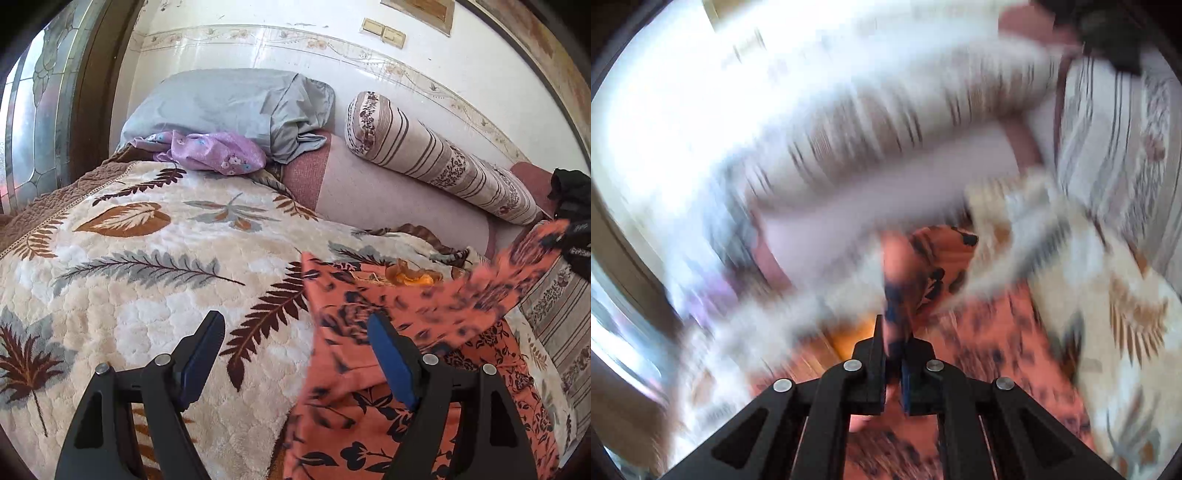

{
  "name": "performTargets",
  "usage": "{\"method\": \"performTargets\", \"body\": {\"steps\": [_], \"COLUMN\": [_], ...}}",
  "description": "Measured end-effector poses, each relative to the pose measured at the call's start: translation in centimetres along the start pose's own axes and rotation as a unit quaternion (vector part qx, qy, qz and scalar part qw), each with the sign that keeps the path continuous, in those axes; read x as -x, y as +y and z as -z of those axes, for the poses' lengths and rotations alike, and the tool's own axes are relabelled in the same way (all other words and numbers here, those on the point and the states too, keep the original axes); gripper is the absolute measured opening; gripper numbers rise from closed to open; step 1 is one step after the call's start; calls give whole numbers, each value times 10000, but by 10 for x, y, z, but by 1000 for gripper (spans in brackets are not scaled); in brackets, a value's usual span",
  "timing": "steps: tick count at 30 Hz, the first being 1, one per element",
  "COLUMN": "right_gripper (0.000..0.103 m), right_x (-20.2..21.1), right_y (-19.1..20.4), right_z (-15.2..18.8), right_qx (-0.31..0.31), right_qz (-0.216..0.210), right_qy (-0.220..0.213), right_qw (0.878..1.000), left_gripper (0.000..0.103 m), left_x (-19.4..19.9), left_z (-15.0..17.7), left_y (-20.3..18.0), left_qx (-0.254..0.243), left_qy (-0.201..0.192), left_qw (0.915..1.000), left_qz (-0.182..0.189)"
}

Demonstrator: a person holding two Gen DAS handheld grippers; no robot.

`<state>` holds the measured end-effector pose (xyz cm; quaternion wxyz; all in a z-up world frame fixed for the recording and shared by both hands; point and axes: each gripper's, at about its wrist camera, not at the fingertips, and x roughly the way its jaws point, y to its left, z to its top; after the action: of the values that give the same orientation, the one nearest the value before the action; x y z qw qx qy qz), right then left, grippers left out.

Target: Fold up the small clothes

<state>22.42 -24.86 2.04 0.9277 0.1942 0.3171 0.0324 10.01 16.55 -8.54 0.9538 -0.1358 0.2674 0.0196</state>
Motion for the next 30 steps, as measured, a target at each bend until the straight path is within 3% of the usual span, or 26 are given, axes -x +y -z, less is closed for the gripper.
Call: {"method": "performTargets", "body": {"steps": [2,3,4,6,7,9,14,18,20,21,22,23,24,25,26,27,28,29,30], "right_gripper": [6,10,27,51,51,51,56,60,65,73,81,82,82,81,73,64,65,66,69], "right_x": [1,-21,-42,-93,-108,-100,-59,-34,-31,-38,-51,-69,-87,-108,-130,-129,-122,-114,-109], "right_y": [-17,-30,-48,-94,-113,-134,-139,-126,-115,-111,-106,-104,-107,-117,-136,-150,-153,-149,-144], "right_z": [7,20,36,79,94,110,89,65,54,54,55,58,63,72,83,85,79,72,65], "right_qx": [-99,-185,-276,-708,-1017,-1352,-1161,-817,-603,-523,-432,-406,-373,-343,-629,-970,-1135,-1100,-1010], "right_qz": [-304,-288,-17,568,498,108,63,-90,-467,-697,-1082,-1388,-1504,-1232,-825,-911,-1113,-1217,-1281], "right_qy": [-223,-36,285,1403,1808,1570,1183,652,596,653,882,1186,1441,1744,2117,2052,1927,1864,1757], "right_qw": [9992,9994,9992,9859,9770,9782,9861,9945,9953,9940,9893,9824,9774,9763,9718,9696,9683,9687,9708], "left_gripper": [80,80,80,80,80,80,80,80,80,80,77,54,24,25,24,25,25,23,29], "left_x": [-7,-12,-16,-25,-26,-27,-32,-36,-46,-56,-73,-94,-112,-126,-122,-115,-108,-100,-94], "left_z": [1,2,4,7,9,12,8,-9,-17,-18,-15,-7,1,10,7,3,-1,-7,-13], "left_y": [-1,-2,-2,-3,-4,-7,-2,-11,-25,-32,-35,-32,-24,-10,-4,-6,-10,-13,-17], "left_qx": [-53,-57,-47,-2,-19,-160,19,403,252,147,55,43,37,181,266,128,23,37,136], "left_qy": [76,140,202,377,409,385,657,979,1122,1268,1547,1963,2340,2499,2364,2327,2213,2084,1950], "left_qw": [10000,9999,9998,9993,9991,9990,9977,9933,9915,9901,9867,9801,9722,9681,9711,9725,9751,9780,9807], "left_qz": [-37,-54,-62,-44,-56,-130,-134,466,613,587,503,299,70,72,174,-11,-145,-109,74]}}
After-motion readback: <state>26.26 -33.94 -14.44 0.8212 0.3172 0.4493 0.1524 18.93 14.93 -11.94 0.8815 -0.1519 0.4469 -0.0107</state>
